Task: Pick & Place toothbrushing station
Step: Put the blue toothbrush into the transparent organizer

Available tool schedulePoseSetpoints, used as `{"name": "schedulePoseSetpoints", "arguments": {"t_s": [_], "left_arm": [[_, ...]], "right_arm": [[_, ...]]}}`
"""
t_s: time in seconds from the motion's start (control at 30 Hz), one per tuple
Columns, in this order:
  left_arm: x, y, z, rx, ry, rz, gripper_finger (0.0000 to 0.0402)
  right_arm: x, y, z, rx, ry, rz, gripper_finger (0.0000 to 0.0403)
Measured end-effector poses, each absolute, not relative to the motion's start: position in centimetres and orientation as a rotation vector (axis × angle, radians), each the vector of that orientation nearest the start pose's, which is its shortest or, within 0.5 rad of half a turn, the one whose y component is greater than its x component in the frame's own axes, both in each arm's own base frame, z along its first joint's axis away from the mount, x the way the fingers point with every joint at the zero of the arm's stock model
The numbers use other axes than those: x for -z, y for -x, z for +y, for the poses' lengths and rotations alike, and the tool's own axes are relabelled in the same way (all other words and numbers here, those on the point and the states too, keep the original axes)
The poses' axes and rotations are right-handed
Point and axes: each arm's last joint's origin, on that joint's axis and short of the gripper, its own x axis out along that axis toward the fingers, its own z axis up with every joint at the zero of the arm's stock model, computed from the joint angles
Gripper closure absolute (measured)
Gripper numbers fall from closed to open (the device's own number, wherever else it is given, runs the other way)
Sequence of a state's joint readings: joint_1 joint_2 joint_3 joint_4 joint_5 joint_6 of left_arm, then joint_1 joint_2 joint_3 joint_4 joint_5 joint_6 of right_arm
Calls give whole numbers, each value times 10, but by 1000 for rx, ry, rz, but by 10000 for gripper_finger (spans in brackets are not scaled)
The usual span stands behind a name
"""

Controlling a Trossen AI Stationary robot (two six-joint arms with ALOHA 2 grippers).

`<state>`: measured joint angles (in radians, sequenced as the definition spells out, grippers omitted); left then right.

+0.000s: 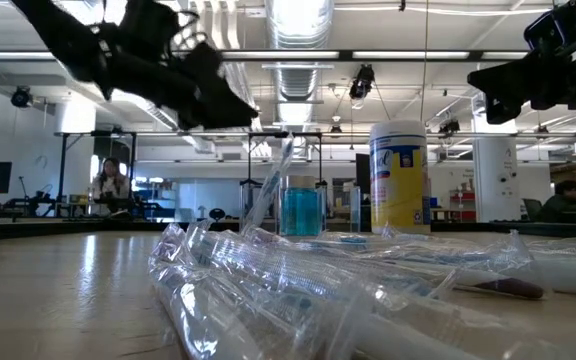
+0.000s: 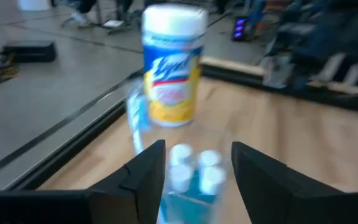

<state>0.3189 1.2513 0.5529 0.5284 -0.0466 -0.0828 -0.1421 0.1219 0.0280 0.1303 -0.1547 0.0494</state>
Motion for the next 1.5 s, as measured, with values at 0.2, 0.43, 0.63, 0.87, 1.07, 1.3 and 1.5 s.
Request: {"name": "schedulePoseSetpoints", "arguments": {"t_s": [0.2,0.43,0.63,0.87,1.07,1.3,1.5], "left_arm": [[-267,-203,48,-262,70,133,234],[-282,-157,7,-61,26,44,307],[-257,-134,-7,-77,13,-10,393],[-212,-128,-9,-61,57,-82,398],[-176,-125,-3,-115,138,-59,399],[-175,-126,-6,4,149,-67,400],[-172,-128,-9,113,91,-37,400]], "right_arm": [[-176,-103,-10,-14,-45,-36,394],[-176,-103,-10,-14,-55,-35,394],[-176,-103,-10,-14,-55,-35,394],[-176,-103,-10,-13,-39,-36,394],[-176,-103,-10,-13,-21,-39,394],[-177,-103,-10,-13,-15,-46,394],[-177,-103,-10,-13,-9,-43,394]]}}
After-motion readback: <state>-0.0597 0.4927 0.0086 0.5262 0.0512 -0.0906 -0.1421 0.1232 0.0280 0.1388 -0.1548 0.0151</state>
